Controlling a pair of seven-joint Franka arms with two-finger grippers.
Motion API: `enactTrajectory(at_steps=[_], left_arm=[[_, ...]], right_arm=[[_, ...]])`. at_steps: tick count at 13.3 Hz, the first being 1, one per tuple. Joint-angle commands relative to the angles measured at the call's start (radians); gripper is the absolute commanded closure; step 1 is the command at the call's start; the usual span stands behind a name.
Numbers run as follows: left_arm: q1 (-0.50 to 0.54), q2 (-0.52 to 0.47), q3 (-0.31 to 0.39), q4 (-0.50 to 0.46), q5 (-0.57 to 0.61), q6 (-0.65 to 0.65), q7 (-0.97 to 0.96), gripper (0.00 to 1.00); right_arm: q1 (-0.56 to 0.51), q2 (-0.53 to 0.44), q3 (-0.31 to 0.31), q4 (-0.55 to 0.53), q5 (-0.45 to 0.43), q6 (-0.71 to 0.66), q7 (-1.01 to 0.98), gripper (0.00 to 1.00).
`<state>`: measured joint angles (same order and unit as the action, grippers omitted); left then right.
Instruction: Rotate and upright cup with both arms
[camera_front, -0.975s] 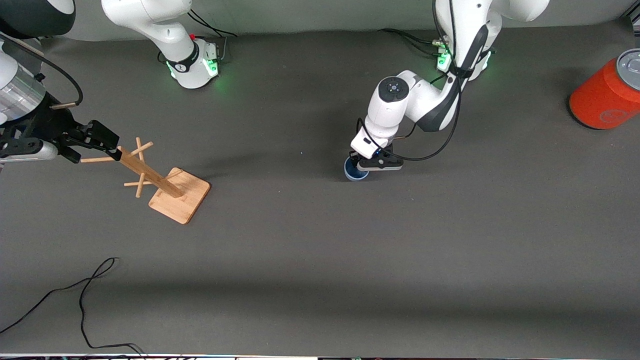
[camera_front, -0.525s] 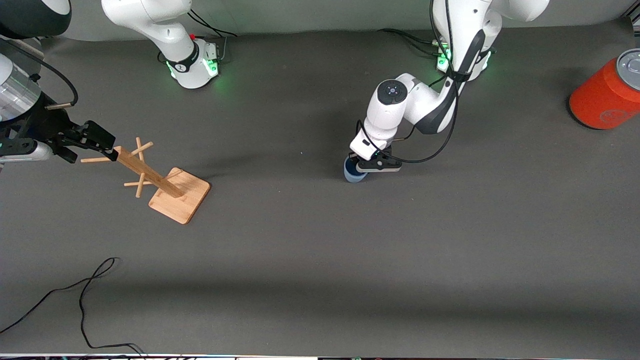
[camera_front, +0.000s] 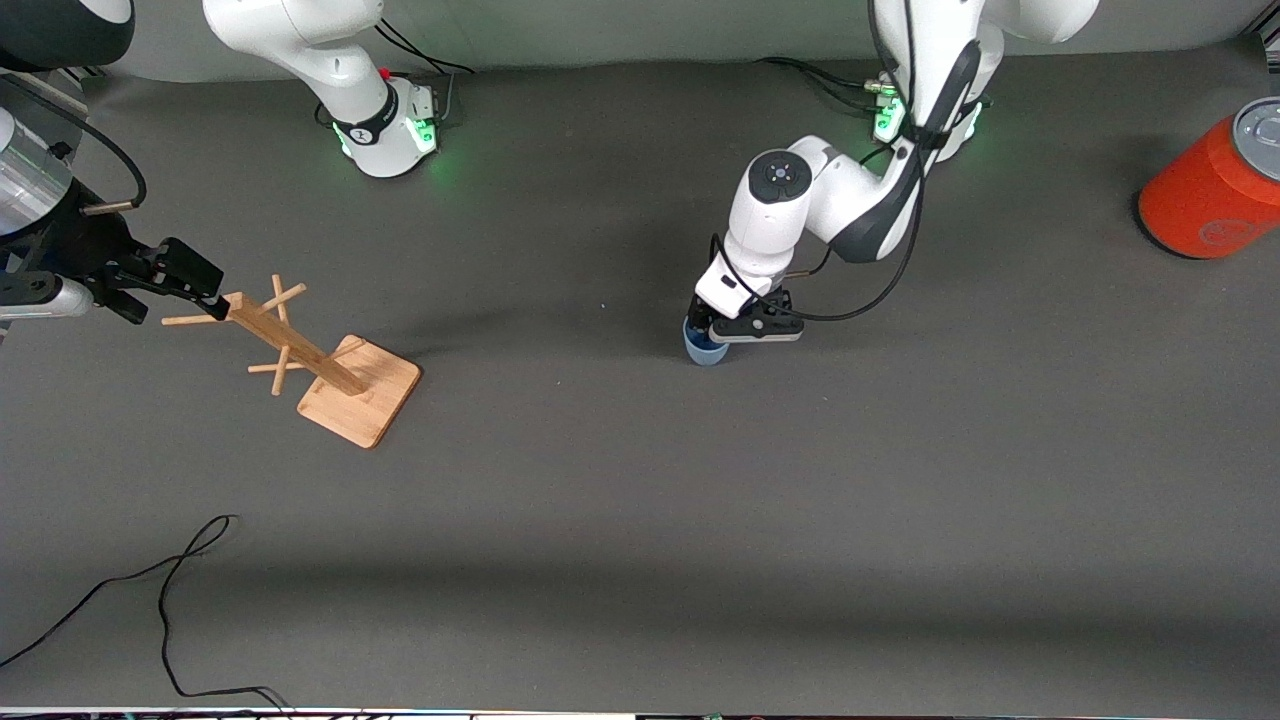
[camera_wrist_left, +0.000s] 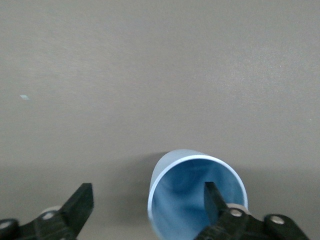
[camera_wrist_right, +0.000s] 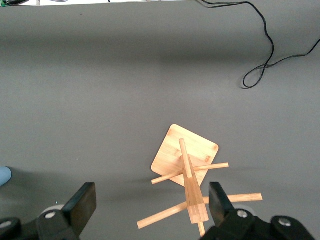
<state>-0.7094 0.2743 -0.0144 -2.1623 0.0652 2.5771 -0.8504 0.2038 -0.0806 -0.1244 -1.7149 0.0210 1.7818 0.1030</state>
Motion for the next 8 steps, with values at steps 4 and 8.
enactTrajectory(at_steps=[4,8], left_arm=[[0.111,-0.259,0.013,0.105,-0.221,-0.516,0.291,0.00],[0.334,-0.299,0.031,0.312,-0.208,-0.927,0.517,0.00]], right_arm=[[0.003,-0.024,0.002,-0.008,-0.030,-0.024,-0.005,0.00],[0.005,-0.024,0.003,-0.009,-0.029,-0.028,-0.003,0.00]])
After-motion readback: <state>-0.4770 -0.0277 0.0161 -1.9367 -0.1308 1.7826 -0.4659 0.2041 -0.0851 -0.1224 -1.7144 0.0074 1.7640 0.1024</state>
